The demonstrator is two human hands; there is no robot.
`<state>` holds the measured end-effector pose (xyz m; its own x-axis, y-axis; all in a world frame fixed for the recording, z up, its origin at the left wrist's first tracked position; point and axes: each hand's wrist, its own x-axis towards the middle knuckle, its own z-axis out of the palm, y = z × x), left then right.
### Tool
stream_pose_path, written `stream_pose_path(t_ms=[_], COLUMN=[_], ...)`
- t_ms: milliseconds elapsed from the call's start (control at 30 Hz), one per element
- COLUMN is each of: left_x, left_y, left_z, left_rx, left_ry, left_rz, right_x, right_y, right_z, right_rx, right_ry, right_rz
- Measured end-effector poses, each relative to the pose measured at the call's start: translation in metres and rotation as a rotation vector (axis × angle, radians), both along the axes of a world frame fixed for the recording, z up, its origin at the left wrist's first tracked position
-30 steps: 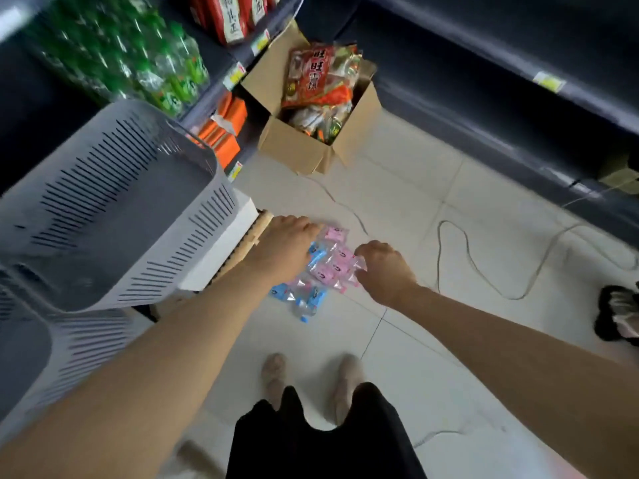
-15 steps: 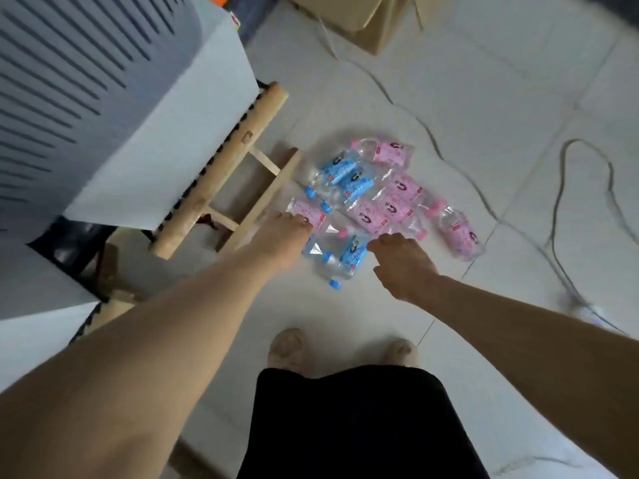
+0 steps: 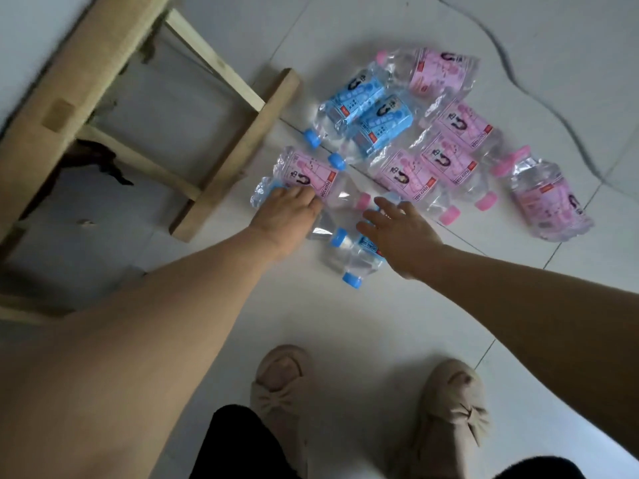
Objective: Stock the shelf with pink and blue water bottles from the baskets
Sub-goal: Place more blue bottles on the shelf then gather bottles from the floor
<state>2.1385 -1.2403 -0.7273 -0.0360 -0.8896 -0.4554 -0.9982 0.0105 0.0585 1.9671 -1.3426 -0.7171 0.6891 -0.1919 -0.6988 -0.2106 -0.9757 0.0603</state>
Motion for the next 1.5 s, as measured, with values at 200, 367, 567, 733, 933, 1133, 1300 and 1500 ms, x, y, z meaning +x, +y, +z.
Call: stream_pose_path(t_ms=[200,367,567,733,933,1133,1300,1500], left_x=[-0.003,-0.001,0.001,0.021,0.051,0.077,0.09,0.089], left_y=[-0.011,-0.008,-0.016,-0.048,-0.091,-0.102,-0.072,-0.021], left_z=[0.005,0.048,0.152,0.28,0.476,0.684,0.827,0.957], left_rx=[0.027,0.127,0.07,-0.014,-0.233,-0.513,-0.706,-0.899], left_ry=[-0.022,0.04,0.288,0.565,0.714,0.865,0.924,0.977], left_rz=[0.081,0.304,0.661,0.901,0.992,1.033,1.052,1.073], right_x=[0.007,-0.008,0.001,0.025,0.053,0.09,0.101,0.103], right_y=[-0.007,-0.011,-0.035,-0.075,-0.101,-0.097,-0.076,-0.049], right_z=[-0.004,0.031,0.146,0.287,0.485,0.679,0.821,0.936], right_rx=[-0.028,0.023,0.075,0.058,0.1,0.442,1.085,1.417], right_ry=[0.029,-0.015,-0.137,-0.264,-0.602,-1.025,-1.228,-1.147], right_rz=[0.108,-0.069,-0.317,-0.434,-0.707,-1.006,-1.114,-1.109])
